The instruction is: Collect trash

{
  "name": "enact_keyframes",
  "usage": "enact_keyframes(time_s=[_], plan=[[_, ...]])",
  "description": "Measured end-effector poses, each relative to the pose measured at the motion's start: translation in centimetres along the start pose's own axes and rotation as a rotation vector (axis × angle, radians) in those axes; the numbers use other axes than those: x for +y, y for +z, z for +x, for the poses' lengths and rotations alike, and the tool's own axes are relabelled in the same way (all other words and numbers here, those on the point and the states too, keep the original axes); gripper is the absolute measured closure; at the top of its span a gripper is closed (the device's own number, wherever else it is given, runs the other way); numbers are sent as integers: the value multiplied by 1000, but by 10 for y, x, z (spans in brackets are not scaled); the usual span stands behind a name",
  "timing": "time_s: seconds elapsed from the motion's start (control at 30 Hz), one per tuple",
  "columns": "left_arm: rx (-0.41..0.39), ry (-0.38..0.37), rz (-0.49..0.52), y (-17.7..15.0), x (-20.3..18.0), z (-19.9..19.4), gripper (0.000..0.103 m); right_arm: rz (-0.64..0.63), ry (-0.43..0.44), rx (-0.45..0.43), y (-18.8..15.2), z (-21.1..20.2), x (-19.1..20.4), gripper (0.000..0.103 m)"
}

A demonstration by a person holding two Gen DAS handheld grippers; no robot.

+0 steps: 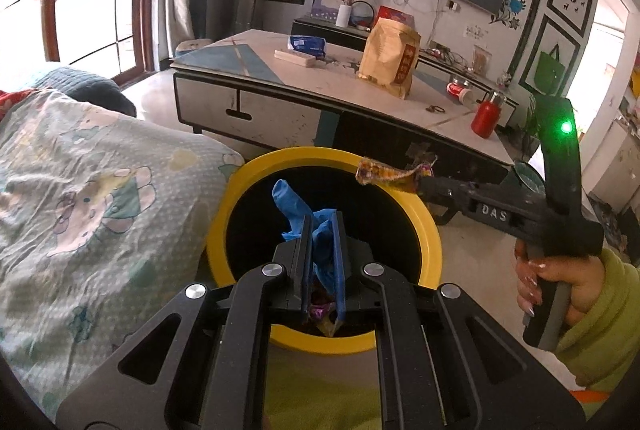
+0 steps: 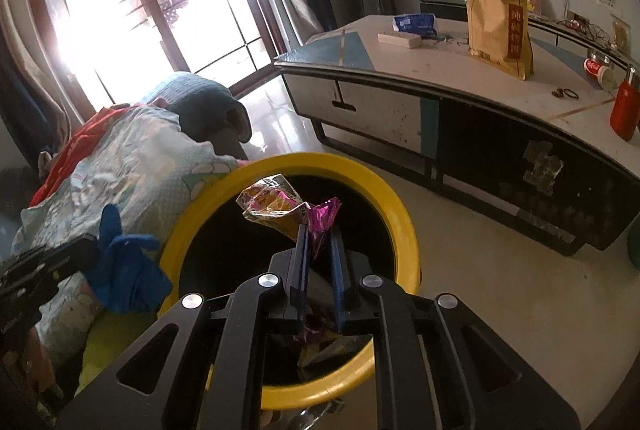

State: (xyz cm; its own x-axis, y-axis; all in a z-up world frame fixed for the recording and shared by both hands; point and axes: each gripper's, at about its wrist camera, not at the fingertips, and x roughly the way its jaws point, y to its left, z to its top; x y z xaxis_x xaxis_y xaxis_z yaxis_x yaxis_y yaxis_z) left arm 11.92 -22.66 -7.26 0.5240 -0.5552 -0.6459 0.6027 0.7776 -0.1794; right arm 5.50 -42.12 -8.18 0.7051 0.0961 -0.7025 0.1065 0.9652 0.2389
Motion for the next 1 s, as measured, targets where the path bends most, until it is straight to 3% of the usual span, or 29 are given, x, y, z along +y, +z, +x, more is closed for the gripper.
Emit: enact_keyframes(time_s=[0.17,0.2,0.27,0.33,0.47,0.53,0.63,0.7,1.0], plan=[[6,-3,11,6,-4,10,96,6,17,18,-8,1,-4,88],[4,-3,11,8,-5,11,92,4,21,21,-9,0,-3,86],[-3,2,9,9,-7,10,77,3,20,25,-11,-1,-2,68],[-13,7,4,10,-7,8,60,2,23,24,-14,-2,-2,61],[-23,38,-25,10,-3,5,43,13,25,24,-16,-5,-3,46],[-36,50,-36,10,-1,1,26,18,22,15,-16,-10,-1,34],[-53,99,-38,10,4,-8,11,16,20,-3,-15,-15,2,21],[-63,124,-43,9,8,-13,11,9,12,-11,-13,-19,6,14],[-96,211,-146,0,40,-47,11,-27,-3,-38,-8,-33,30,7]])
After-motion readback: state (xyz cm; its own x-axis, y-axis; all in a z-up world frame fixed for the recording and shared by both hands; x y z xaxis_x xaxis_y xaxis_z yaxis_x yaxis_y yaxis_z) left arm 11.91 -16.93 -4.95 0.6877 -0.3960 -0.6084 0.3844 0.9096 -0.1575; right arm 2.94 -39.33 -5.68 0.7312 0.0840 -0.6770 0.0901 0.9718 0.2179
